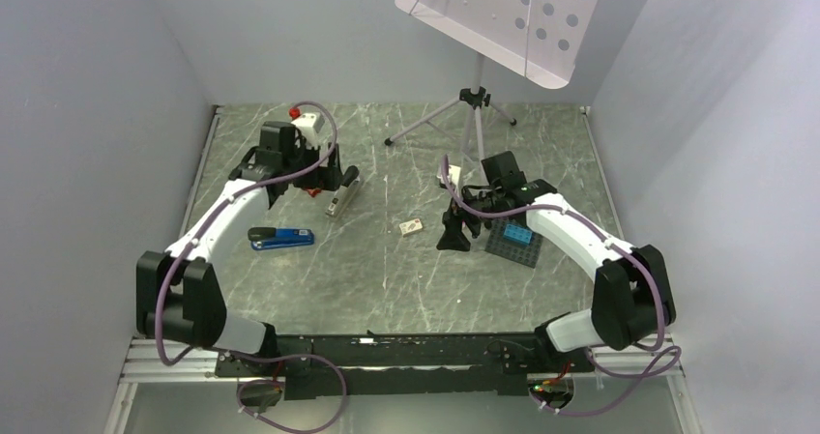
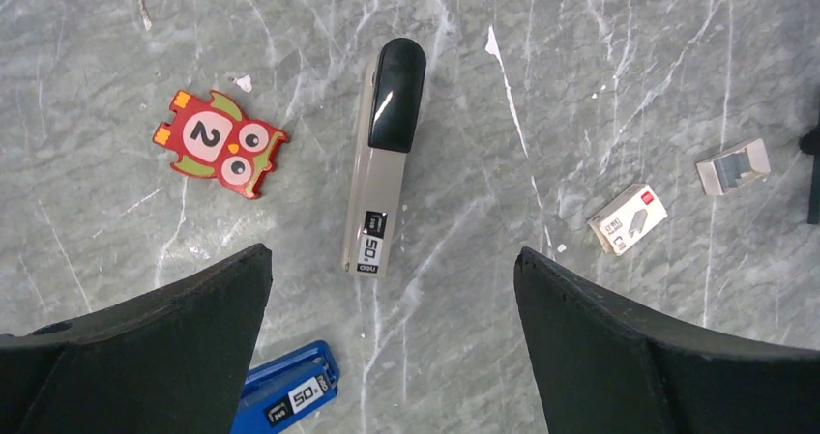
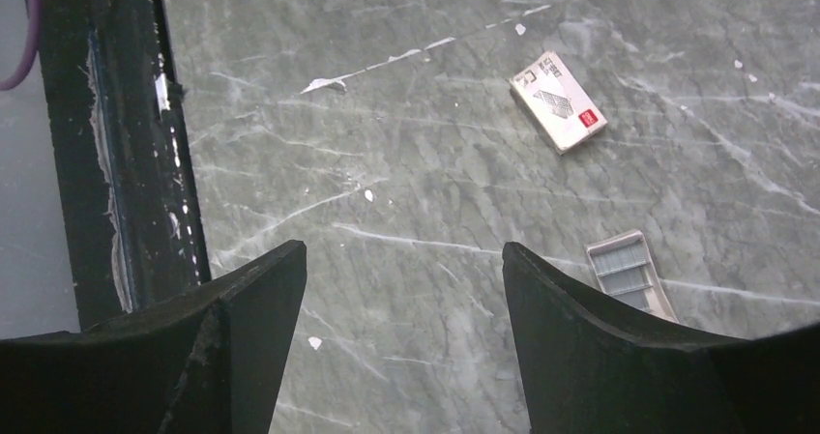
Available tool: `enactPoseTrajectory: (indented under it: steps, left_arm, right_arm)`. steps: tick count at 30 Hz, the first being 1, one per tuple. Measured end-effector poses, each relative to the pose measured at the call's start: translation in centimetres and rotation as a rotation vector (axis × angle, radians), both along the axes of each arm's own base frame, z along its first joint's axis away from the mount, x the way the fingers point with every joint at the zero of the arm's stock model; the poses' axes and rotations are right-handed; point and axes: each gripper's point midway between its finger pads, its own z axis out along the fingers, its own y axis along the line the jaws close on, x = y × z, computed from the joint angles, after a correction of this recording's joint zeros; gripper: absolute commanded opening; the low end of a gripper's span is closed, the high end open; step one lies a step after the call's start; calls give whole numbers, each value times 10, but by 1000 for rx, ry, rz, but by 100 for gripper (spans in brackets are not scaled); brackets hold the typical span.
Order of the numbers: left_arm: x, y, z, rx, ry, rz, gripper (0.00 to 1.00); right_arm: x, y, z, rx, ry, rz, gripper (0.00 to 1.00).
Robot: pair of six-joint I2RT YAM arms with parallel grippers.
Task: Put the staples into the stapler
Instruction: Pick up the stapler from the center of the board.
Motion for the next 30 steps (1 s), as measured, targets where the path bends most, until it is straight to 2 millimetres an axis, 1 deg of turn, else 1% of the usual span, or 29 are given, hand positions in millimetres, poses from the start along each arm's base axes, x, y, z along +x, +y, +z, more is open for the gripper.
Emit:
enactPoseTrajectory:
  steps: [5, 9, 12, 15, 16, 20, 23, 27, 30]
  left_arm:
    - [10, -4, -12, 33, 62, -45, 99]
    - [14, -4, -28, 59, 129, -54, 90]
    - [30, -4, -35, 90, 163, -52, 82]
    - [51, -9, -44, 118, 191, -57, 82]
    - [56, -11, -46, 123, 197, -63, 83]
    - [63, -22, -60, 145, 235, -97, 83]
    - [65, -28, -69, 155, 263, -113, 82]
    - [67, -33, -85, 179, 299, -138, 70]
    - [64, -34, -97, 198, 333, -156, 61]
  right_arm:
    - [5, -2, -8, -30, 31, -31, 75]
    - [13, 1, -4, -32, 36, -48, 74]
    - [16, 2, -2, -32, 37, -53, 74]
    - [16, 2, -3, -38, 43, -57, 74]
    - [17, 1, -3, -41, 44, -60, 74]
    - [18, 0, -4, -50, 40, -67, 74]
    - [18, -1, -5, -52, 41, -68, 74]
    - [17, -1, -5, -53, 43, -68, 74]
    - [17, -1, -5, -54, 44, -68, 74]
